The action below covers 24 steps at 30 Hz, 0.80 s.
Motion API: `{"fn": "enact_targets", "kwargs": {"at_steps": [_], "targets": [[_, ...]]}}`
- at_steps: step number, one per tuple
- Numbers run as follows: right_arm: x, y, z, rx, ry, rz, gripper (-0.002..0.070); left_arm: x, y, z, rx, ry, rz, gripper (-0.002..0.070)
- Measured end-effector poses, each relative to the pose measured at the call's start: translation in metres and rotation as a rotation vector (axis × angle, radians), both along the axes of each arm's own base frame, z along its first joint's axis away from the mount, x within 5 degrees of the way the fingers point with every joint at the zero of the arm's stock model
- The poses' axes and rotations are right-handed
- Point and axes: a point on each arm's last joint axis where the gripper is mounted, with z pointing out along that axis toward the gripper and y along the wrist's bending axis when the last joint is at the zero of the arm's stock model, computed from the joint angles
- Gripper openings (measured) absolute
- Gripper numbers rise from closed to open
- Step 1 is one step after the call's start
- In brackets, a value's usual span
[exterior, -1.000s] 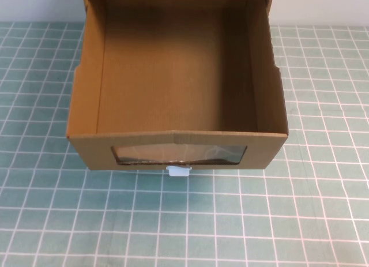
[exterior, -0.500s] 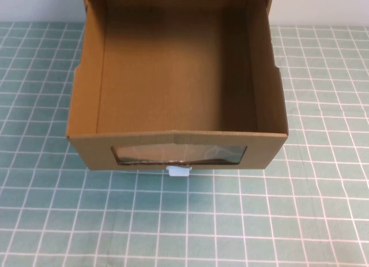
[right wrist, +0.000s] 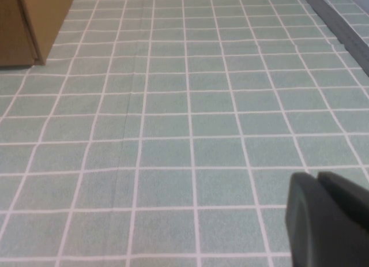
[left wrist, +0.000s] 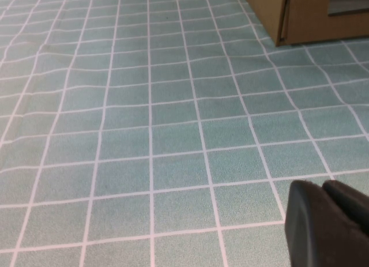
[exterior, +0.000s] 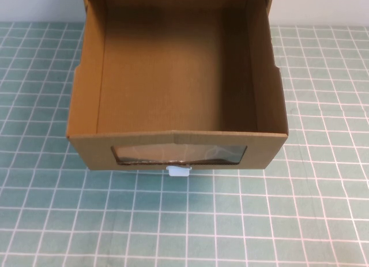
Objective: Close the shoe box
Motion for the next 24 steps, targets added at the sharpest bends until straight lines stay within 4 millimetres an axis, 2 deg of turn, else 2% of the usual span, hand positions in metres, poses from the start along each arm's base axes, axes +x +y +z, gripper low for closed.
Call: {"fn": "enact_targets", "kwargs": {"at_steps": [8,13,16,18,21,24], "targets": [[0.000,0.000,0.000,0.000,0.000,0.000,-0.0013,0.000,0.001,0.000,0.032,-0.009,0.001,-0.0003],[0.001,0.000,0.004,-0.003,-0.057,0.003,-0.0013,0.002,0.001,0.007,0.027,-0.087,-0.001,-0.0003],[0.004,0.001,0.024,-0.006,-0.276,0.016,-0.0013,0.004,-0.001,0.020,0.006,-0.226,-0.008,-0.0003],[0.002,0.003,0.044,-0.011,-0.500,0.029,-0.0013,0.004,-0.001,0.031,-0.013,-0.344,-0.015,-0.0003],[-0.011,0.005,0.074,-0.015,-0.858,0.050,-0.0013,0.001,-0.003,0.050,-0.044,-0.561,-0.027,-0.0003],[-0.033,0.006,0.097,-0.021,-1.210,0.072,-0.0013,-0.006,-0.003,0.069,-0.075,-0.780,-0.040,-0.0003]]}}
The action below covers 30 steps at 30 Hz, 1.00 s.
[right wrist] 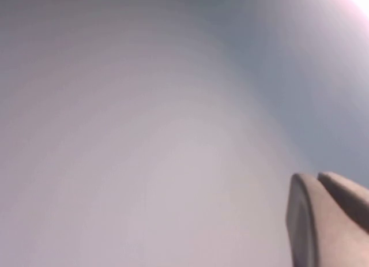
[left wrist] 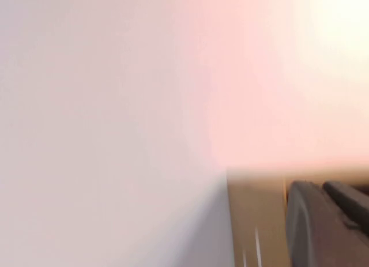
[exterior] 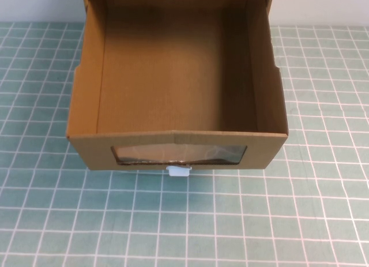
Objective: Close the shoe box
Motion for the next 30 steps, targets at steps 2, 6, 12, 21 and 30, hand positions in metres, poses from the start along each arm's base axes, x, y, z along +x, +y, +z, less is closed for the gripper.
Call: {"fn": "enact_targets", "kwargs": {"at_steps": [2,6,12,21,30], "targets": [[-0.015,0.001,0.009,-0.006,-0.198,0.012,-0.0013,-0.005,0.000,0.008,-0.014,-0.106,-0.008,-0.0003],[-0.026,0.003,0.013,-0.025,-0.317,0.021,-0.0013,-0.010,0.000,0.015,-0.027,-0.201,-0.014,-0.0003],[-0.035,0.005,0.030,-0.051,-0.387,0.023,-0.0013,-0.017,0.001,0.023,-0.052,-0.309,-0.025,-0.0003],[-0.095,0.005,0.131,-0.023,-0.521,0.069,-0.0013,-0.062,0.007,0.102,-0.159,-0.658,-0.094,-0.0003],[-0.101,0.001,0.245,0.014,-0.318,0.037,-0.0013,-0.081,0.012,0.235,-0.172,-0.588,-0.083,-0.0003]]}}
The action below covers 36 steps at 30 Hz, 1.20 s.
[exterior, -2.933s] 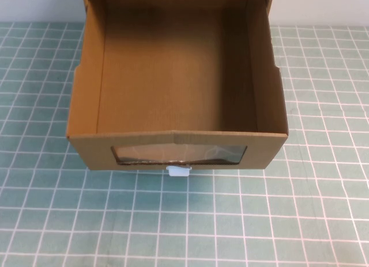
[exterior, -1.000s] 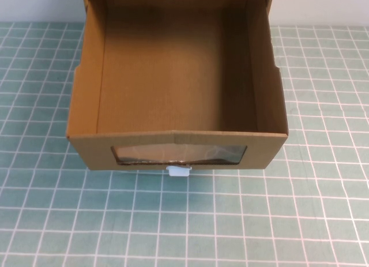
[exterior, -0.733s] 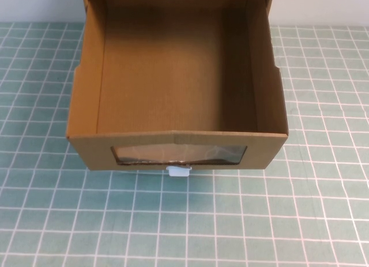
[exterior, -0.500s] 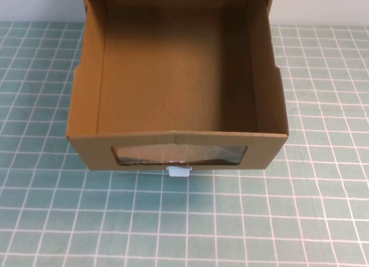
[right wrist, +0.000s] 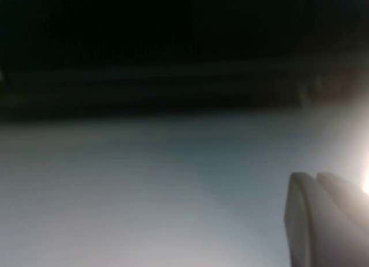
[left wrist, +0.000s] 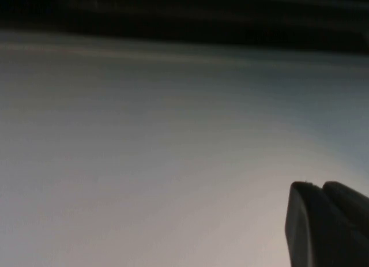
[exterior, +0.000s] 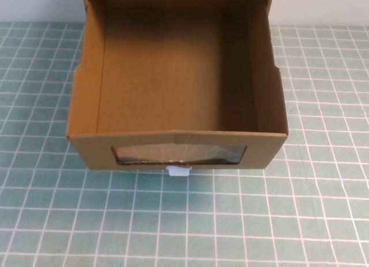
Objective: Close the shoe box
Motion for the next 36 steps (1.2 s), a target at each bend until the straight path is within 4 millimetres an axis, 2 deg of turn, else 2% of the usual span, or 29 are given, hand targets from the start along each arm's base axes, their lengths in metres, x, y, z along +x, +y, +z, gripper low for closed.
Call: {"fn": "enact_targets", "kwargs": {"at_steps": [3,5,9,13,17,23,25,27,31,34,36], "targets": [[0.036,-0.002,0.022,0.023,0.205,-0.004,-0.0013,0.031,-0.003,0.028,0.012,0.184,-0.001,-0.0003],[0.065,-0.004,0.028,0.038,0.360,-0.013,-0.0013,0.052,-0.006,0.041,0.019,0.287,0.000,-0.0003],[0.118,-0.006,0.024,0.050,0.582,-0.026,-0.0013,0.098,-0.012,0.044,0.042,0.438,0.009,-0.0003],[0.148,-0.006,0.018,0.062,0.691,-0.020,-0.0013,0.131,-0.017,0.038,0.032,0.506,-0.013,-0.0003],[0.173,-0.008,-0.001,0.093,0.917,-0.015,-0.0013,0.158,-0.020,0.027,-0.006,0.628,-0.059,-0.0003],[0.214,-0.004,-0.050,0.154,1.435,0.049,-0.0013,0.192,-0.024,0.000,-0.098,0.904,-0.120,-0.0003],[0.226,0.004,-0.063,0.061,1.562,0.098,-0.0013,0.207,-0.026,-0.011,-0.100,0.990,-0.113,-0.0003],[0.234,0.017,-0.072,-0.118,1.632,0.166,-0.0013,0.221,-0.030,-0.021,-0.091,1.071,-0.113,-0.0003],[0.247,0.050,-0.086,-0.492,1.668,0.396,-0.0013,0.250,-0.051,-0.044,0.019,1.264,-0.129,-0.0003],[0.253,0.069,-0.094,-0.664,1.657,0.528,-0.0013,0.265,-0.075,-0.049,0.165,1.316,-0.151,-0.0003],[0.256,0.077,-0.098,-0.743,1.646,0.573,-0.0013,0.274,-0.090,-0.045,0.241,1.311,-0.179,-0.0003]]}}
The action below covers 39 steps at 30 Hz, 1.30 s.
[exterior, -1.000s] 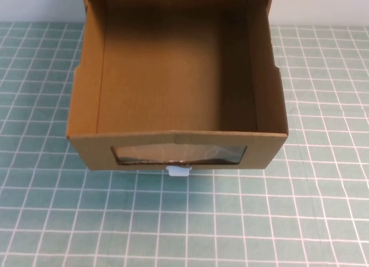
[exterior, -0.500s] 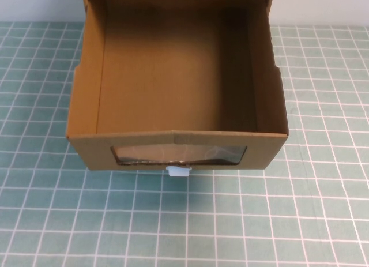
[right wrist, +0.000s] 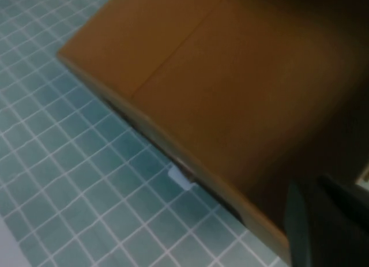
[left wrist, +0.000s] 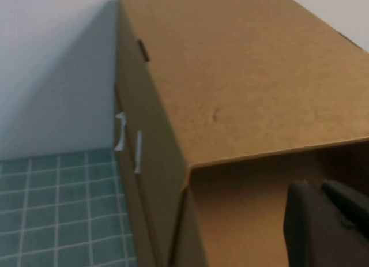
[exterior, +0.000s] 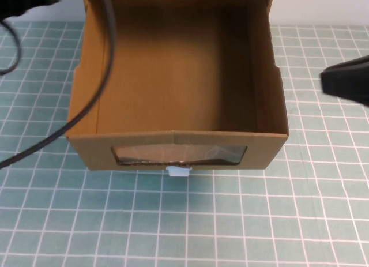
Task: Close the shoe box
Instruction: Press the shoe box with left arm, then close the shoe box with your right arm
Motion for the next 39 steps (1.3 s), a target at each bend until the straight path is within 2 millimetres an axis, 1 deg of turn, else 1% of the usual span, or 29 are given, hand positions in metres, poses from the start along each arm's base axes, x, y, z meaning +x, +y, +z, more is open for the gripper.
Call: {"fn": "enact_targets", "kwargs": {"at_steps": [4,9,12,15,18,19,22,24,26,29,31,35,37,39], "targets": [[0.000,0.016,-0.005,-0.034,-0.015,0.116,-0.0012,0.027,-0.024,0.007,0.032,0.032,-0.097,-0.0003],[-0.012,0.038,-0.009,-0.133,-0.077,0.273,-0.0011,0.062,-0.054,0.010,0.071,0.102,-0.264,-0.0003],[-0.019,0.050,-0.013,-0.222,-0.133,0.346,-0.0011,0.085,-0.070,0.005,0.096,0.152,-0.349,-0.0003],[-0.026,0.063,-0.017,-0.299,-0.195,0.423,-0.0011,0.109,-0.085,-0.006,0.106,0.213,-0.401,-0.0003],[-0.034,0.082,-0.031,-0.372,-0.248,0.518,-0.0011,0.130,-0.096,-0.013,0.104,0.245,-0.433,-0.0003],[-0.037,0.089,-0.039,-0.404,-0.265,0.554,-0.0011,0.136,-0.099,-0.017,0.093,0.261,-0.444,-0.0003],[-0.045,0.107,-0.066,-0.522,-0.324,0.656,-0.0011,0.154,-0.100,-0.027,0.023,0.319,-0.468,-0.0003],[-0.048,0.119,-0.081,-0.608,-0.380,0.714,-0.0011,0.165,-0.096,-0.034,-0.047,0.364,-0.482,-0.0003],[-0.049,0.130,-0.091,-0.646,-0.419,0.752,-0.0011,0.175,-0.087,-0.038,-0.138,0.398,-0.488,-0.0003],[-0.042,0.145,-0.102,-0.649,-0.444,0.757,-0.0011,0.185,-0.073,-0.042,-0.246,0.432,-0.500,-0.0003],[-0.037,0.154,-0.110,-0.652,-0.443,0.757,-0.0011,0.187,-0.065,-0.041,-0.276,0.426,-0.522,-0.0003],[-0.024,0.170,-0.128,-0.652,-0.451,0.745,-0.0011,0.188,-0.062,-0.041,-0.279,0.426,-0.546,-0.0003],[-0.015,0.174,-0.132,-0.637,-0.448,0.715,-0.0011,0.187,-0.062,-0.041,-0.274,0.428,-0.557,-0.0003],[-0.004,0.175,-0.131,-0.621,-0.422,0.679,-0.0011,0.187,-0.062,-0.042,-0.270,0.430,-0.562,-0.0003]]}}
